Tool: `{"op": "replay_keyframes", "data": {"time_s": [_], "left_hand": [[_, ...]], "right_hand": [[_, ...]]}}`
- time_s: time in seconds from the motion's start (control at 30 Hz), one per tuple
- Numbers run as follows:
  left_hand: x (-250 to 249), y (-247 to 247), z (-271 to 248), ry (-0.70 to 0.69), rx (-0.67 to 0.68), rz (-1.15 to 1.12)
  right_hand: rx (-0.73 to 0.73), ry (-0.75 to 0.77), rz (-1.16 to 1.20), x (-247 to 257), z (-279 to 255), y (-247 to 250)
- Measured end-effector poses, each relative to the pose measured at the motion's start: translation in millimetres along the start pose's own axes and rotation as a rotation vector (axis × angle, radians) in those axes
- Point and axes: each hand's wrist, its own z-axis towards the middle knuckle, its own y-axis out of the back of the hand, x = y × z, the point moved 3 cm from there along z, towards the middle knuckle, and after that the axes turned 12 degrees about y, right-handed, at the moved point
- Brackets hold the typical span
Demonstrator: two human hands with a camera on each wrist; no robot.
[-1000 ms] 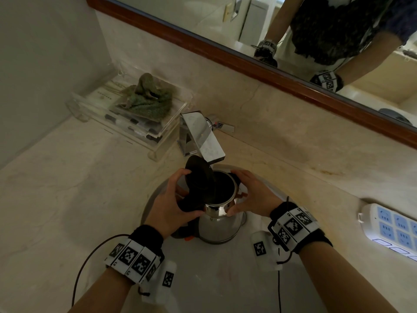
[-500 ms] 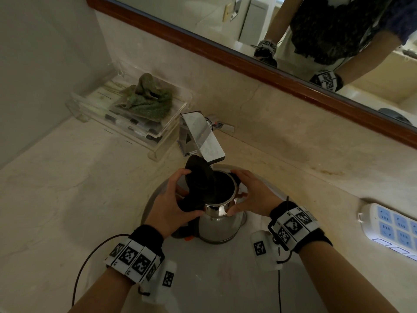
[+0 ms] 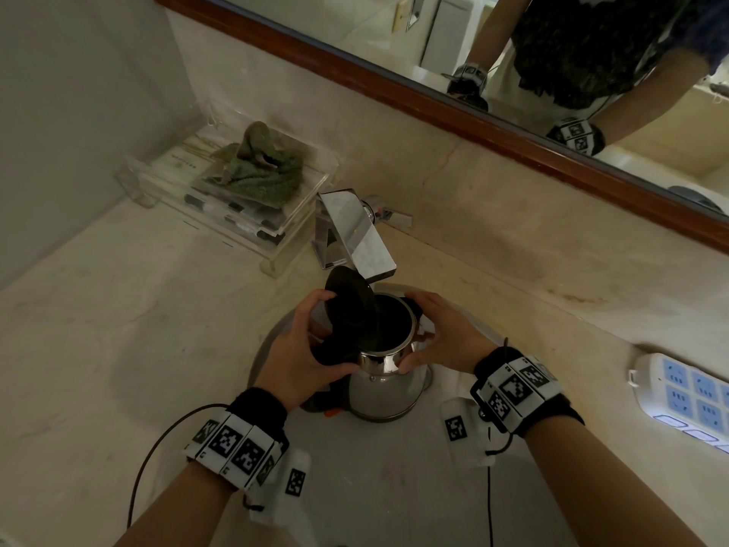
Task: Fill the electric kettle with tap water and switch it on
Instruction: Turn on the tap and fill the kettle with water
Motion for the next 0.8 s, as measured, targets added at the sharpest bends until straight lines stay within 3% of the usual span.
{"op": "replay_keyframes", "data": {"time_s": [0.8], "left_hand": [[2.0, -1.4, 0.5, -0.014, -0.013, -0.012]], "right_hand": [[-0.003, 0.008, 0.019, 0.0, 0.5, 0.9]]}}
